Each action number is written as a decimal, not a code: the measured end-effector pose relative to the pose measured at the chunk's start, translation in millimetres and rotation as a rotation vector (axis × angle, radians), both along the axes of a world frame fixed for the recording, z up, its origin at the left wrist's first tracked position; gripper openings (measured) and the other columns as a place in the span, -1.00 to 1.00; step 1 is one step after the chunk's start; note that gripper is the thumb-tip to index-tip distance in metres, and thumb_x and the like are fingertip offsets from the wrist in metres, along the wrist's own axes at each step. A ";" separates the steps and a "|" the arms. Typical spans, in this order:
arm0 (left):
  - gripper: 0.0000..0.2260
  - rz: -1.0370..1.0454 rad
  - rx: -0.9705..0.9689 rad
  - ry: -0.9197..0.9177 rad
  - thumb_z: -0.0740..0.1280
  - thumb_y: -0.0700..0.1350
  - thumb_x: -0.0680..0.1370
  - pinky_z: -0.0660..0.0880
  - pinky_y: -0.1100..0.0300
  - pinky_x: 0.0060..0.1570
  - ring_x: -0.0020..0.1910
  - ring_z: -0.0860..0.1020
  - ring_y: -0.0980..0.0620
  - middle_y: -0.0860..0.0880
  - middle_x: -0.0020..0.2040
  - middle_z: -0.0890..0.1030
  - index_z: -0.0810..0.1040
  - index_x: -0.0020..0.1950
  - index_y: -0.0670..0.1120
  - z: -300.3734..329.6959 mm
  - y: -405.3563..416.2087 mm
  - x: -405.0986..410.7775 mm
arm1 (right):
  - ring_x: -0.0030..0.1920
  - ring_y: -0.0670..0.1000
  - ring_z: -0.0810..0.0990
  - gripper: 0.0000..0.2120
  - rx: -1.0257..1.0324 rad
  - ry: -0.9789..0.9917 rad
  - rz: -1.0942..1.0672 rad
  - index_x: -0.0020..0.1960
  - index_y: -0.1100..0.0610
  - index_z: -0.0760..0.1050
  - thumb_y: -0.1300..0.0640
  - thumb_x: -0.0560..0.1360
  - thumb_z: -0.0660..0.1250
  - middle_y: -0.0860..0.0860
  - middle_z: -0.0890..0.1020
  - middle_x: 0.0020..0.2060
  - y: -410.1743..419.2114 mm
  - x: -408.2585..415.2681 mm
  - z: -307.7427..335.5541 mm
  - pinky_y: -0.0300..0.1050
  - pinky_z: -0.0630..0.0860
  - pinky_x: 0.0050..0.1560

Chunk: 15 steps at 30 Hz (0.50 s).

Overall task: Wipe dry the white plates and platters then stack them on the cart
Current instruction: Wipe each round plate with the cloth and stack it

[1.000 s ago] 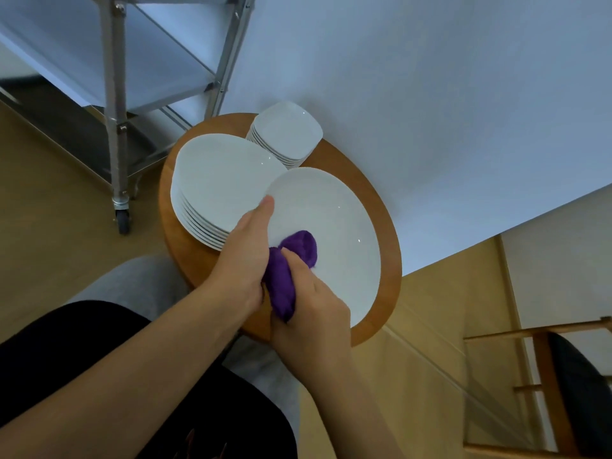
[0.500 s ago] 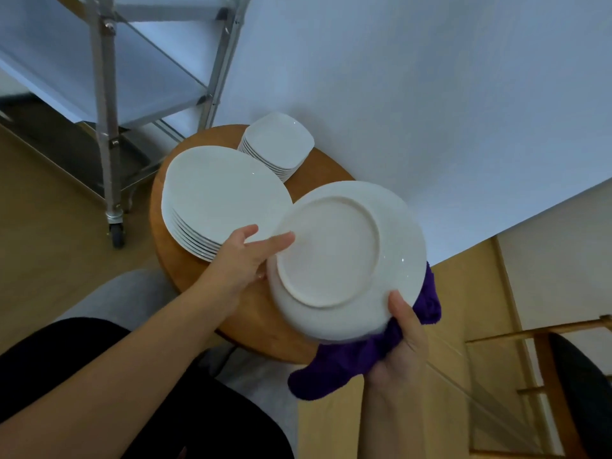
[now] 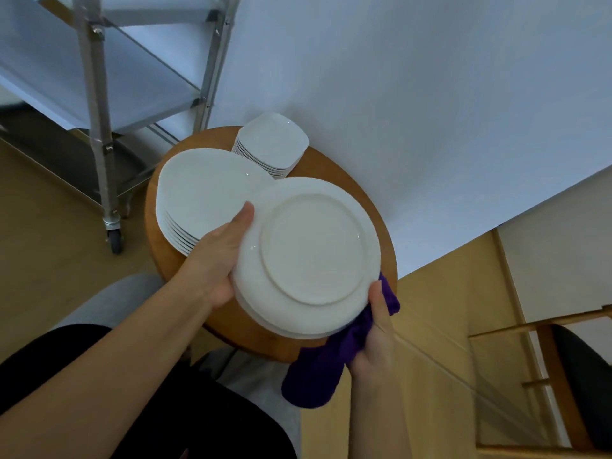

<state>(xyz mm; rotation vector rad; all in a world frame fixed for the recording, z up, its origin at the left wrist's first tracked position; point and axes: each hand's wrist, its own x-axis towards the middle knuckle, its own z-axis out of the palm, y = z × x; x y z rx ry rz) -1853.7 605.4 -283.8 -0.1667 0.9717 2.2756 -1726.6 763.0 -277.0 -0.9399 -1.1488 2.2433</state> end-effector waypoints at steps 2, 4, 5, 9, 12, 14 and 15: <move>-0.68 0.046 -0.010 0.054 0.37 0.12 0.31 0.58 0.19 -0.39 -0.16 0.68 0.03 0.04 -0.09 0.70 0.58 0.02 0.06 5.3 -5.1 -1.6 | -0.10 0.04 0.68 -0.60 0.157 -0.081 -0.087 0.14 0.19 0.54 -0.05 0.42 0.35 0.10 0.70 -0.10 2.4 0.5 11.4 0.00 0.61 -0.09; -0.66 0.078 -0.097 0.142 0.37 0.15 0.30 0.55 0.27 -0.42 -0.20 0.67 0.10 0.09 -0.13 0.70 0.57 0.02 0.07 9.8 -7.9 -1.6 | -0.28 0.00 0.64 -0.78 0.321 -0.056 -0.199 -0.13 0.25 0.49 0.09 0.52 0.26 0.06 0.62 -0.40 7.1 -1.5 24.0 0.02 0.57 -0.05; -0.69 0.084 -0.146 0.192 0.36 0.15 0.31 0.53 0.31 -0.44 -0.24 0.66 0.13 0.12 -0.16 0.70 0.57 -0.01 0.07 12.0 -7.5 0.1 | -0.32 -0.04 0.61 -0.84 0.384 -0.017 -0.217 -0.14 0.22 0.47 0.12 0.50 0.26 0.01 0.58 -0.44 6.0 -3.2 32.8 -0.05 0.55 -0.10; -0.83 0.015 -0.292 0.431 0.38 0.07 0.42 0.49 0.39 -0.44 -0.33 0.63 0.20 0.09 -0.27 0.69 0.63 -0.19 -0.01 22.6 3.3 13.5 | 0.14 0.07 0.50 -0.19 0.935 -0.023 0.226 0.42 0.18 0.29 -0.07 0.21 0.32 0.09 0.52 0.12 -23.8 -23.6 67.4 0.04 0.40 0.18; -0.80 -0.135 -0.298 0.526 0.34 0.02 0.50 0.53 0.34 -0.39 -0.32 0.64 0.16 0.00 -0.28 0.69 0.65 -0.25 -0.02 29.6 7.5 18.5 | 0.43 0.03 0.24 -0.31 1.731 -0.222 0.512 0.50 -0.01 0.16 -0.21 0.40 0.08 -0.01 0.34 0.42 -35.6 -48.1 80.9 0.14 0.10 0.44; -0.80 -0.179 -0.275 0.514 0.31 0.05 0.51 0.59 0.27 -0.31 -0.24 0.66 0.08 -0.03 -0.21 0.70 0.66 -0.17 -0.01 31.2 5.9 17.5 | 0.28 -0.05 0.39 -0.36 1.835 -0.261 0.598 0.43 -0.07 0.28 -0.29 0.41 0.06 -0.09 0.49 0.28 -31.9 -62.6 94.5 0.10 0.27 0.35; -0.81 -0.177 -0.275 0.514 0.30 0.05 0.52 0.59 0.26 -0.31 -0.23 0.66 0.08 -0.03 -0.20 0.70 0.66 -0.14 -0.01 31.5 4.8 16.5 | 0.17 -0.09 0.46 -0.38 1.821 -0.264 0.636 0.37 -0.10 0.33 -0.33 0.38 0.10 -0.13 0.54 0.18 -26.4 -68.6 98.8 0.01 0.38 0.25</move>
